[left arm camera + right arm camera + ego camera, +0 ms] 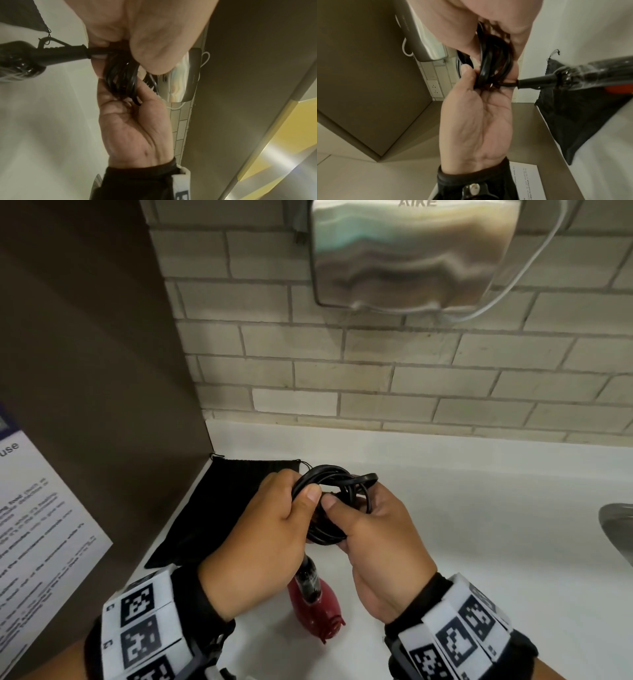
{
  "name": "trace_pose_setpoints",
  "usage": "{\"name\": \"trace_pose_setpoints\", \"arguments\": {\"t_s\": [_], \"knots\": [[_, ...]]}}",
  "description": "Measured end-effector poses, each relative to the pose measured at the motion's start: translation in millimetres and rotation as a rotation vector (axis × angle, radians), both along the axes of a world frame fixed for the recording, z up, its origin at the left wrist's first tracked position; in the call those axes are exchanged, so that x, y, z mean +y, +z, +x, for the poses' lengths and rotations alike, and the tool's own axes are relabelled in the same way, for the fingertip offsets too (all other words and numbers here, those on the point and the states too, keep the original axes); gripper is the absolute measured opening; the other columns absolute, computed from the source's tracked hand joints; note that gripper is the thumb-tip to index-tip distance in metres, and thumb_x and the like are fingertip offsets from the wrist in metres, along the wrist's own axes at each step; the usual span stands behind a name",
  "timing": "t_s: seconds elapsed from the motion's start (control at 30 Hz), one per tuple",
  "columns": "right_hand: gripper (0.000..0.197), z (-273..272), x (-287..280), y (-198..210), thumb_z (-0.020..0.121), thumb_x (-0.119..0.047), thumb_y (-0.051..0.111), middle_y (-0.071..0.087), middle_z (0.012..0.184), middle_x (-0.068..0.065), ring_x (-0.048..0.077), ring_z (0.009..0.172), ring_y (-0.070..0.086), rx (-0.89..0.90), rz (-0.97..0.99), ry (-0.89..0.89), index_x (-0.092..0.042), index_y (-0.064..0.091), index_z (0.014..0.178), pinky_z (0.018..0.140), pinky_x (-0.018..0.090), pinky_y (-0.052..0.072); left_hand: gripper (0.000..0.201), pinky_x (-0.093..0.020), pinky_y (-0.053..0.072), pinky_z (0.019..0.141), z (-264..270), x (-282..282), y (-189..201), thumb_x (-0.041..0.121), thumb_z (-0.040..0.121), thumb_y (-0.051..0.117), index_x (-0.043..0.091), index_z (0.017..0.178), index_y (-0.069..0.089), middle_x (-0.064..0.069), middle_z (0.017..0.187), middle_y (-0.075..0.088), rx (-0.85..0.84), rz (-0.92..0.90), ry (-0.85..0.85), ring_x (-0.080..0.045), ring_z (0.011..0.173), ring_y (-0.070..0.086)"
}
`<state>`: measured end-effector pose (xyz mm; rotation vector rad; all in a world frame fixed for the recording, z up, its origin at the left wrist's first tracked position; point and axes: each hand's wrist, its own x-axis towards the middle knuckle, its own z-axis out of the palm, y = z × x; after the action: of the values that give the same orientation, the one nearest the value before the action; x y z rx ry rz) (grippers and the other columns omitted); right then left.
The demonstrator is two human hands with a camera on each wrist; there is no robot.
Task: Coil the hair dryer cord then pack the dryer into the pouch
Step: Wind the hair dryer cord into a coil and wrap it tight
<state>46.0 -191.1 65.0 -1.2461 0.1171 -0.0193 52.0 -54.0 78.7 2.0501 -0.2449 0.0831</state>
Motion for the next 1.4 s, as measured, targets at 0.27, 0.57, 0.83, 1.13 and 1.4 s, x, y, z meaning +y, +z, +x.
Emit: {"name": "trace_pose_setpoints", "arguments": {"t_s": [0.27,0.57,0.83,1.13,1.4], "knots": [[0.030,-2.1,8.9,-2.2,0.097,-0.001,0.055,0.069,0.107,0.024,0.029,0.082,0.064,0.032,0.281,-0.055,-0.002,0.055,0.128,0.066,0.038,0.052,0.022,-0.016,0.056,0.063,-6.1,-3.9,2.1,0.027,0.104,0.045,0.012,0.100,0.061,-0.004,0.091,0.071,0.096,-0.187,-0.044,-0.013,0.080,0.073],[0.020,-7.8,13.0,-4.0,0.093,-0.015,0.066,0.076,0.104,0.022,0.026,0.087,0.072,0.062,0.183,0.028,0.000,0.073,0.105,0.078,0.033,0.060,0.022,-0.031,0.056,0.072,2.2,3.0,1.3,0.029,0.103,0.046,0.012,0.099,0.060,-0.003,0.087,0.071,-0.068,0.000,0.032,-0.013,0.079,0.069],[0.019,-4.2,16.5,2.6,0.099,-0.006,0.054,0.077,0.090,0.015,0.023,0.078,0.071,0.052,0.143,-0.035,-0.004,0.073,0.100,0.064,0.031,0.056,0.021,-0.023,0.056,0.057,-2.4,1.7,5.1,0.031,0.103,0.046,0.015,0.102,0.059,0.002,0.087,0.070,-0.002,0.043,-0.006,-0.006,0.068,0.072],[0.023,-8.9,13.9,7.6,0.093,-0.002,0.044,0.066,0.071,0.009,0.022,0.066,0.060,0.090,0.142,-0.089,-0.002,0.066,0.087,0.047,0.033,0.046,0.022,-0.019,0.056,0.054,-5.2,-3.4,1.4,0.034,0.104,0.043,0.016,0.096,0.055,-0.003,0.099,0.062,0.032,0.031,-0.038,-0.016,0.063,0.072],[0.020,-10.0,-2.2,10.3,0.085,-0.014,0.050,0.059,0.068,0.010,0.025,0.067,0.053,0.069,0.250,0.220,-0.009,0.068,0.077,0.068,0.043,0.045,0.027,-0.019,0.053,0.050,-1.9,0.6,2.0,0.036,0.103,0.040,0.014,0.095,0.054,-0.008,0.094,0.063,0.047,-0.006,0.018,-0.020,0.059,0.072]]}}
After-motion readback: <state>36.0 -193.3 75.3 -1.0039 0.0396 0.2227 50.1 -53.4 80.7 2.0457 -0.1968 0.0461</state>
